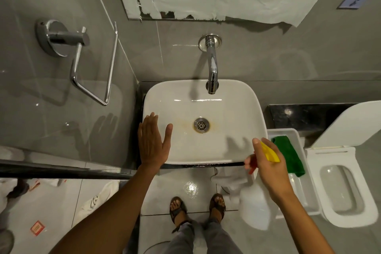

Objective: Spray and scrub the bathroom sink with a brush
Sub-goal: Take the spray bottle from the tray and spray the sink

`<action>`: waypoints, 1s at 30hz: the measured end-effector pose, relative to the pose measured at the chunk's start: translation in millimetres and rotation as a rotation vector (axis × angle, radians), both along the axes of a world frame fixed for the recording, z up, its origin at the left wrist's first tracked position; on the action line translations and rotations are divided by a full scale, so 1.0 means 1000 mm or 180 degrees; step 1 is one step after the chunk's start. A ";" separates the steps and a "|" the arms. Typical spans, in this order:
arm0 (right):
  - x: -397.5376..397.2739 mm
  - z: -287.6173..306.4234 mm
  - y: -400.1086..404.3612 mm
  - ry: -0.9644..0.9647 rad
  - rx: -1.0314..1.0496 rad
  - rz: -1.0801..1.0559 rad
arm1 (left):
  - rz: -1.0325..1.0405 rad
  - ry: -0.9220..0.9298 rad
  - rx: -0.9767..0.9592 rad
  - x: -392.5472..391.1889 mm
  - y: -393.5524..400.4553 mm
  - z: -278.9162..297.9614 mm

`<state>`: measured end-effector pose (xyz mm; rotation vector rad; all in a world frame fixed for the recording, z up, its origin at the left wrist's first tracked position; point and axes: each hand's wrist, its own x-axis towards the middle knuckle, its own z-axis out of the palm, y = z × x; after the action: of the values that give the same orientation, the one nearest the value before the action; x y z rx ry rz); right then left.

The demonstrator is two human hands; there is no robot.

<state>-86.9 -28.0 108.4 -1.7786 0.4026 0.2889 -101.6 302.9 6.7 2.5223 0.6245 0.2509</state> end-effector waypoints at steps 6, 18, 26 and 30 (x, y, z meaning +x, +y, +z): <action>-0.024 -0.002 -0.014 0.0329 -0.0020 0.0376 | -0.0045 -0.0087 0.0055 -0.001 0.000 0.000; -0.046 -0.016 0.051 0.0263 0.0608 0.0727 | -0.0127 -0.0211 0.0021 -0.004 -0.001 0.002; -0.024 -0.003 -0.013 -0.0324 0.0950 -0.0024 | -0.1026 -0.0468 -0.0095 0.020 -0.063 0.022; -0.010 -0.009 -0.078 -0.0543 0.0888 -0.0362 | -0.1300 -0.0460 -0.0290 0.049 -0.135 0.037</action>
<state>-97.4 -105.9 99.9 -1.4878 0.3228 0.1054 -52.6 168.0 43.7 2.4488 0.0570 0.2447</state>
